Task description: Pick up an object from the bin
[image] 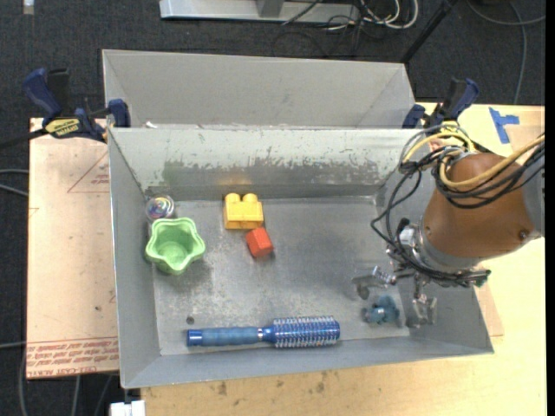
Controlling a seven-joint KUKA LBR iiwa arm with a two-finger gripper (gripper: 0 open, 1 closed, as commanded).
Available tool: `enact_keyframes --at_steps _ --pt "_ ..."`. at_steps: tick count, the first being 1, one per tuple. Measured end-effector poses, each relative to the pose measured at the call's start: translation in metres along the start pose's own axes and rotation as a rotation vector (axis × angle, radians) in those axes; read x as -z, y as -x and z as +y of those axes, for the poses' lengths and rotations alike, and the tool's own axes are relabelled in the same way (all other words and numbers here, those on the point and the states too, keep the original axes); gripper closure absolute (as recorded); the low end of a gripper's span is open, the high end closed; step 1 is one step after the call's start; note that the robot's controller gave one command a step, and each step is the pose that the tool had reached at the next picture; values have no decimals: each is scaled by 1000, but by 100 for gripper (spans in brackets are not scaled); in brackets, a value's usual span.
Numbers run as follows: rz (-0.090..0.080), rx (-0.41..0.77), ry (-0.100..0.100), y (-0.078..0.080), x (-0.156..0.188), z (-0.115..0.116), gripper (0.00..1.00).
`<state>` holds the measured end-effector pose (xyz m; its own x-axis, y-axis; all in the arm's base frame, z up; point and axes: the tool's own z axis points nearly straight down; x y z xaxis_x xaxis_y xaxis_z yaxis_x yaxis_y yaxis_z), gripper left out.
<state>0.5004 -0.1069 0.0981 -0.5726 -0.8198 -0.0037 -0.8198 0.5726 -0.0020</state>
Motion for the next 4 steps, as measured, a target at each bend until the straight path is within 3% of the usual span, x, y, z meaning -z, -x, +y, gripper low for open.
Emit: enact_keyframes --at_steps 1,2,3,4 --pt "0 149 2 0 -28 17 0" --pt "1 155 0 -7 -6 4 0" --pt "1 156 2 -6 -7 5 100" --pt "1 157 2 -6 -7 5 0"
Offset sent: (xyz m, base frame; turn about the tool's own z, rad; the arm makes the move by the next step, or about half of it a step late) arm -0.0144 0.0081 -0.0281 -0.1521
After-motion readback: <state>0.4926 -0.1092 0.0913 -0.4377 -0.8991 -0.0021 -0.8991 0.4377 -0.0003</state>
